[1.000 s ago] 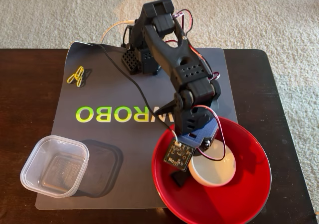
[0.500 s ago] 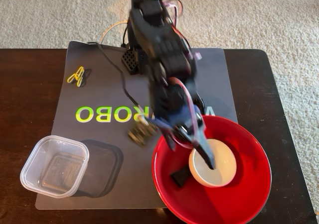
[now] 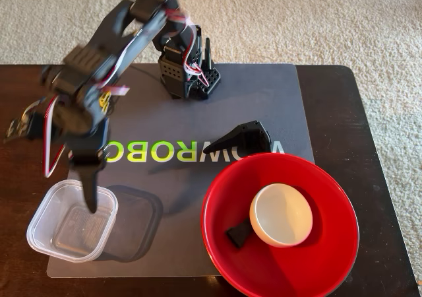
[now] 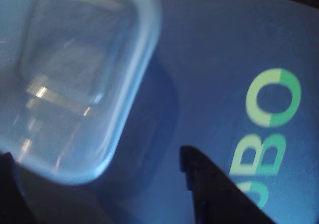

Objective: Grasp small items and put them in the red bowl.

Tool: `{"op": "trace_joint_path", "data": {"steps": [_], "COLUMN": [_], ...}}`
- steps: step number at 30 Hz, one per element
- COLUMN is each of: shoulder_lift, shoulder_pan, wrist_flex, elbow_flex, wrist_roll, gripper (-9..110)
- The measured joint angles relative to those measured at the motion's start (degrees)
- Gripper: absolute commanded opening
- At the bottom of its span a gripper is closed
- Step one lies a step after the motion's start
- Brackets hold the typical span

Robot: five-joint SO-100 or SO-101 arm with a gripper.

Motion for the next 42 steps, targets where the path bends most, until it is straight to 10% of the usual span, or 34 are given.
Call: {"op": "trace_joint_path", "data": {"steps": [6,16,31,42], "shoulder_lift": [-9.14,-14.5,-0.35,22.06], "shoulder_pan": [0.79,0.7,-0.88,-26.81], "wrist_flex": [0.0,-0.18,1.76,1.14], "elbow_flex": [-2.55,-6.5,-7.56,-13.18], "wrist_roll": [0.18,-1.05,-1.05,0.7], "gripper": [41,0,0,0]}}
